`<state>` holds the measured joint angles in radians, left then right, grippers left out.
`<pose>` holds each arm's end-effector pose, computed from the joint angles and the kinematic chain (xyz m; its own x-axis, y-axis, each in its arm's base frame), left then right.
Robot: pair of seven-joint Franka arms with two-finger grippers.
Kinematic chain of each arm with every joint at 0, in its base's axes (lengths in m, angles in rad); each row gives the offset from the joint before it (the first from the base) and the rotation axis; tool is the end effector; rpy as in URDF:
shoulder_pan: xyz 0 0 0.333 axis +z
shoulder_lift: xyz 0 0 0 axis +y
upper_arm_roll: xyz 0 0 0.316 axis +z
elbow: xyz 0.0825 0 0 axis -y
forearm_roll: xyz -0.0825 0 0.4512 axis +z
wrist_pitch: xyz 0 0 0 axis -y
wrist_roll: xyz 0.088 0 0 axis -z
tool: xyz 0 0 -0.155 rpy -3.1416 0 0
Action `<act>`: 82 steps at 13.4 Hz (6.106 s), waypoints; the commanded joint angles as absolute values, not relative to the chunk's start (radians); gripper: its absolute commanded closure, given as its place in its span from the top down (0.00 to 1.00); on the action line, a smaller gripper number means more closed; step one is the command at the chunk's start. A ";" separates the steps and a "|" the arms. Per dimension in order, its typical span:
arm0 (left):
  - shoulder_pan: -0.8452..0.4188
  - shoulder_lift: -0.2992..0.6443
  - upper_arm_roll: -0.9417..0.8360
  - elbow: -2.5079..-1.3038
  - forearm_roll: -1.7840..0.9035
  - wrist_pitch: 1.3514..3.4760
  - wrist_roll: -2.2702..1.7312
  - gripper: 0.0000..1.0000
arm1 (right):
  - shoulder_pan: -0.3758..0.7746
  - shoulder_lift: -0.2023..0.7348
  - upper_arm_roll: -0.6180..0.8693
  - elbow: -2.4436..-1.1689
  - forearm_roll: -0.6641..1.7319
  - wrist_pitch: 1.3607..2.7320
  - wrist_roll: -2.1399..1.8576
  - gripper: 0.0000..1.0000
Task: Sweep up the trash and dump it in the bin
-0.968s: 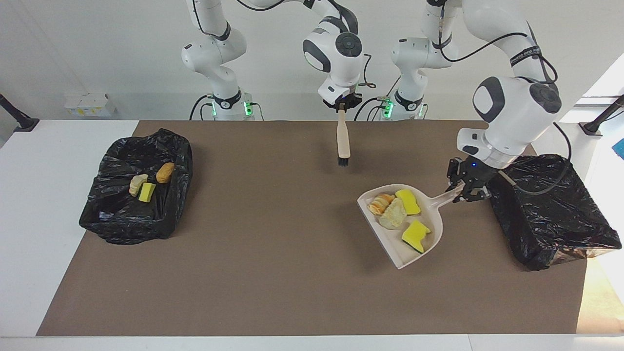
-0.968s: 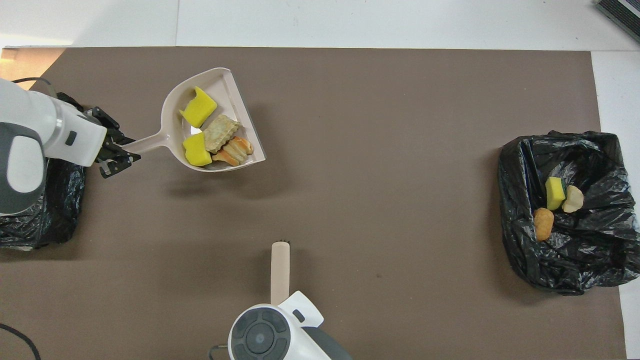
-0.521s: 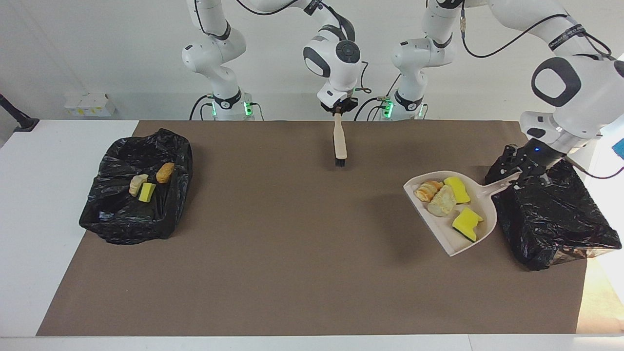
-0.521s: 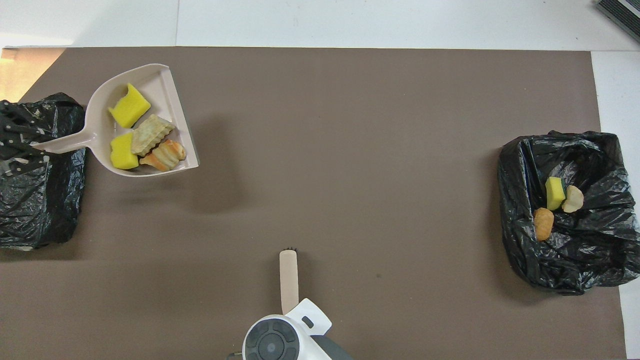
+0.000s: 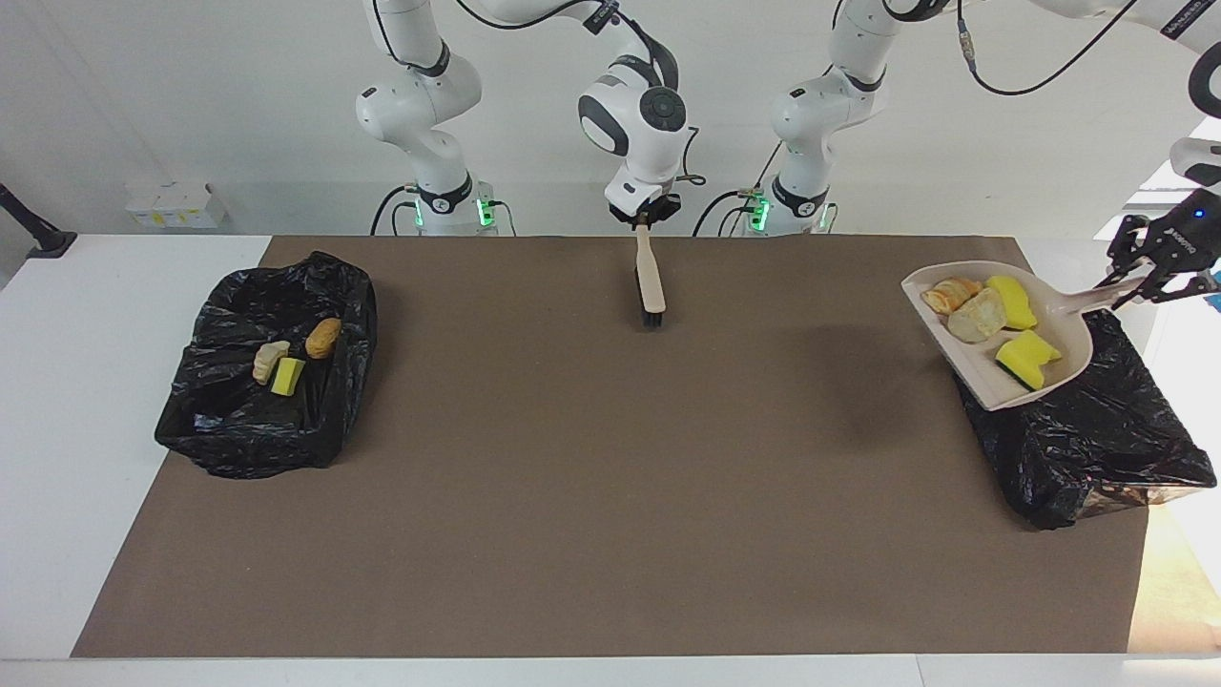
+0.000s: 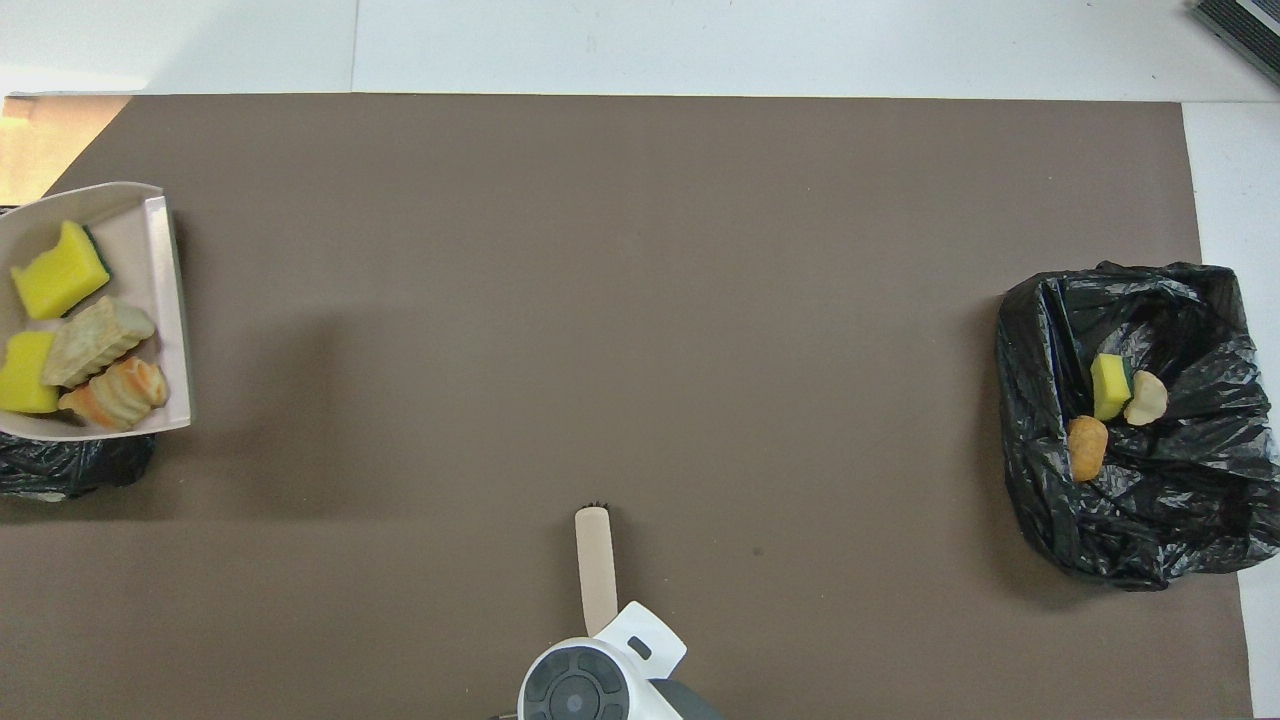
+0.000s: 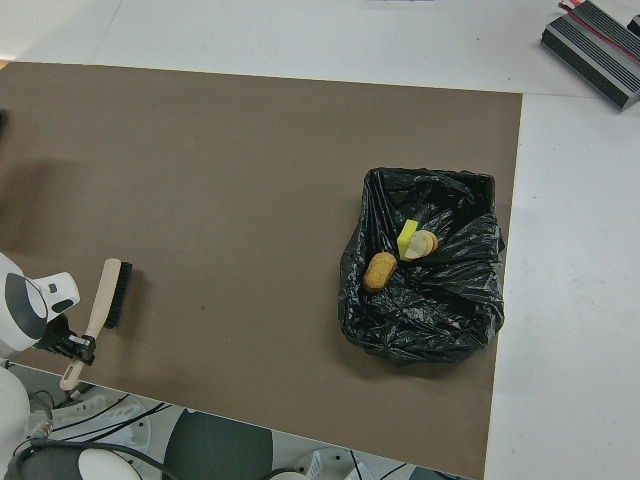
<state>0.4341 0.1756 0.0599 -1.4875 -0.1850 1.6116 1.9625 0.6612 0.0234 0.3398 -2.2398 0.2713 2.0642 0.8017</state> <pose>0.6073 0.2926 0.5134 0.1102 -0.9776 0.1796 -0.9932 -0.1153 -0.0181 0.2736 0.4752 0.2567 0.9528 0.0445 -0.3003 0.0475 -0.9989 0.0026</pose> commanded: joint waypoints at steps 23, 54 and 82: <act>0.242 0.206 0.054 -1.498 0.983 1.887 1.519 0.00 | 0.539 0.028 0.342 -2.162 0.351 2.044 0.841 0.82; -0.285 0.156 0.040 -1.802 0.130 1.883 0.352 0.00 | 0.033 0.071 0.131 -1.397 0.008 1.365 0.295 1.00; -0.358 0.233 0.071 -1.703 -0.071 2.027 -0.255 1.00 | 0.061 -0.026 0.028 -1.509 -0.005 1.382 0.219 1.00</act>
